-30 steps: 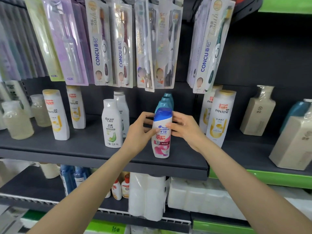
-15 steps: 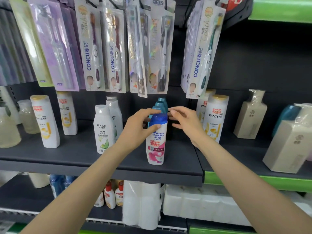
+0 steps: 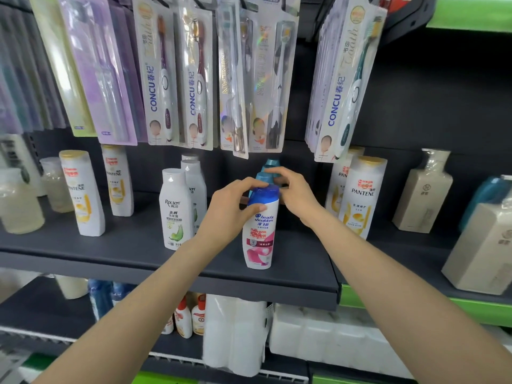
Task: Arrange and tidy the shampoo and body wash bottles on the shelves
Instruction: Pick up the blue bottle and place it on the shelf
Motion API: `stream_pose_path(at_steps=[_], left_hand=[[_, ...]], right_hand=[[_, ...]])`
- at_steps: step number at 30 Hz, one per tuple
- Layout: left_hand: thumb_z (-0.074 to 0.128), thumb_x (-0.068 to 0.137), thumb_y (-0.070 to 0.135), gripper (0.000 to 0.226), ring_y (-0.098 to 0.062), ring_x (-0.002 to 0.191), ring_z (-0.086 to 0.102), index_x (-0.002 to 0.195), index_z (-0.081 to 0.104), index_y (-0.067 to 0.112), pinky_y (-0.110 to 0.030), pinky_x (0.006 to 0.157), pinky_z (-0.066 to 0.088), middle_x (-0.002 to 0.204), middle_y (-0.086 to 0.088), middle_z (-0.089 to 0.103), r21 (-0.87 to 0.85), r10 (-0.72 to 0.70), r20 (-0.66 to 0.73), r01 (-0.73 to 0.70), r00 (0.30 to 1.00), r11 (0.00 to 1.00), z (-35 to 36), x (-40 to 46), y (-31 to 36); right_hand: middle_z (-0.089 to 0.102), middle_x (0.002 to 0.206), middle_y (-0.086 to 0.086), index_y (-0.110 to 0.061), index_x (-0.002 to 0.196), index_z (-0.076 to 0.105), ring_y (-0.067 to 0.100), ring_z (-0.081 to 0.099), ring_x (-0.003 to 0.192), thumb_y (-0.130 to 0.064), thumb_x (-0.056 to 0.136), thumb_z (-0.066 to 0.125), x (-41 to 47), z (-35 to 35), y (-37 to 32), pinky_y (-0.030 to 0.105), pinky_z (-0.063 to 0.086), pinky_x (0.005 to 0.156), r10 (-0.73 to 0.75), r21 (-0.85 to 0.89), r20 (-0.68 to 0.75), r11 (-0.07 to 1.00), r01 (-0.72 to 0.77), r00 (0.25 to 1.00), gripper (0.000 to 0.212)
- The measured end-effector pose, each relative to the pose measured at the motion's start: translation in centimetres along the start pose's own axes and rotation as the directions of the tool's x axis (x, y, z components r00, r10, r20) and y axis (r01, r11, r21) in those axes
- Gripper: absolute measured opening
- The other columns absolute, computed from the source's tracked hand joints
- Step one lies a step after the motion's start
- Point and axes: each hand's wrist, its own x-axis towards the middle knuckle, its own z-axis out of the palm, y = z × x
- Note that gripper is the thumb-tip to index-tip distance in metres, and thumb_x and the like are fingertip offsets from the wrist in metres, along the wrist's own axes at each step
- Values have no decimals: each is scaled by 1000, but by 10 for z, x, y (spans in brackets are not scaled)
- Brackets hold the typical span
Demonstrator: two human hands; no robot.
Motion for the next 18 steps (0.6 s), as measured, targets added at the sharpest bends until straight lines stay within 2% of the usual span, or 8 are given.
stream_pose_path(at_steps=[4, 11, 13, 15, 16, 18], left_hand=[[67, 84, 18, 36, -6, 92, 58, 119, 58, 24, -6, 74, 43, 118, 4, 61, 6, 2, 4, -2, 1000, 1000, 0, 0, 0], [66, 85, 16, 39, -4, 95, 56, 122, 55, 25, 0, 71, 41, 118, 6, 59, -1, -12, -23, 12, 1000, 1000, 4, -2, 1], [67, 84, 17, 45, -6, 102, 55, 126, 52, 25, -4, 76, 41, 119, 5, 58, -9, -18, -45, 18, 999, 1000, 7, -3, 4], [70, 82, 19, 55, -9, 110, 48, 131, 48, 25, -13, 87, 38, 123, 5, 53, 47, -3, -85, 7, 996, 999, 12, -5, 8], [71, 81, 20, 57, -12, 113, 44, 132, 47, 24, -18, 92, 37, 125, 4, 51, 114, 28, -121, -14, 992, 993, 15, -7, 11], [74, 77, 20, 55, -19, 114, 43, 128, 52, 20, -30, 95, 40, 127, -2, 50, 284, 177, -182, -121, 967, 951, 20, -11, 18]], right_hand=[[60, 118, 7, -22, 120, 58, 26, 58, 110, -6, 90, 60, -5, -1, 4, 50, 51, 92, -11, 30, -38, 999, 12, 999, 35], [61, 110, 0, -22, 126, 56, 21, 62, 99, -10, 89, 62, -33, -29, 7, 46, 53, 90, -56, 38, -137, 997, 61, 989, 39], [60, 111, 0, -20, 129, 53, 20, 60, 99, -12, 89, 62, -41, -38, 5, 45, 53, 90, -51, 2, -135, 999, 51, 990, 42], [60, 111, 2, -17, 129, 53, 19, 60, 100, -12, 89, 63, -49, -46, 2, 44, 53, 89, -34, 9, -144, 999, 36, 989, 41], [61, 108, 1, -17, 126, 55, 17, 61, 99, -12, 89, 63, -54, -51, 0, 44, 54, 88, -34, 14, -157, 999, 37, 987, 38], [60, 96, -5, -17, 118, 60, 10, 60, 90, -10, 89, 63, -64, -59, -5, 42, 56, 82, -34, 35, -187, 999, 41, 982, 30]])
